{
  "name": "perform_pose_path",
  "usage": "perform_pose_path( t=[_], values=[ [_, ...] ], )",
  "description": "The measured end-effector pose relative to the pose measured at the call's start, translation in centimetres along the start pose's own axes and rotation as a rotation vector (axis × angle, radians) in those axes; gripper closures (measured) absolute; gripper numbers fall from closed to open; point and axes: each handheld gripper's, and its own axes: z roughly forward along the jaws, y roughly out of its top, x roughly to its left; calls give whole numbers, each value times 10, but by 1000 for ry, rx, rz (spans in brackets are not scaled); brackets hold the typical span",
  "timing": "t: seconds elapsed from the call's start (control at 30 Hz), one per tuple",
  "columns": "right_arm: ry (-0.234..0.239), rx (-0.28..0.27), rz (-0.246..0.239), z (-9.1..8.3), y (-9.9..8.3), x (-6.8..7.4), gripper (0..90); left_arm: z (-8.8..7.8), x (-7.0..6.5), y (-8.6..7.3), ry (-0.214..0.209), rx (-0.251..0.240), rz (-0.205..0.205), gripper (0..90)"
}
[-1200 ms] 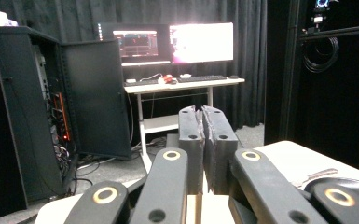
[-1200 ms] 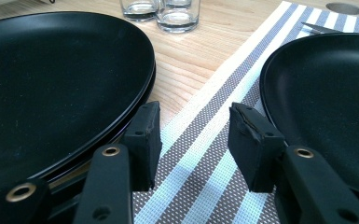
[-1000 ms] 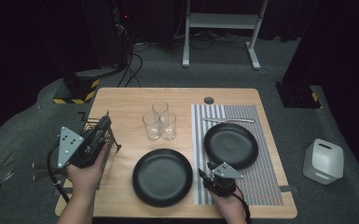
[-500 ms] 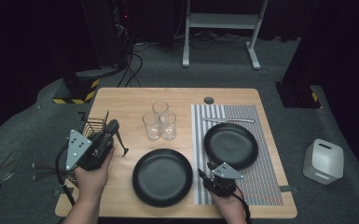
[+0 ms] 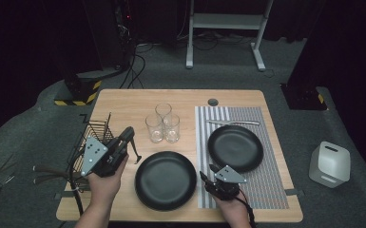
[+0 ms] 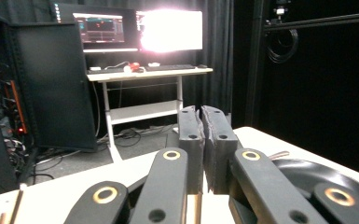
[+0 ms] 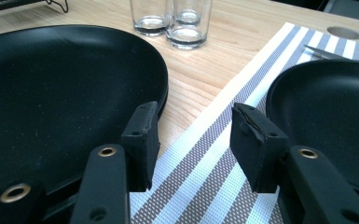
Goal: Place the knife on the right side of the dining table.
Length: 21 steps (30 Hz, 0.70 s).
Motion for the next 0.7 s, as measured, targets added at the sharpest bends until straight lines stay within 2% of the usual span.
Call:
perform_pose_path(
  t=[0.33, 0.47, 0.57, 0.7],
  values=[
    [32, -45, -33, -5, 21, 6, 531, 11, -18, -8, -47, 16, -11, 870],
    [49, -44, -51, -4, 30, 10, 528, 14, -24, -9, -65, 15, -8, 870],
    [47, -41, -88, -3, 36, 13, 527, 18, -28, -11, -76, 22, -8, 870],
    [60, -52, -89, -1, 45, 14, 528, 21, -32, -12, -92, 17, -12, 870]
  ],
)
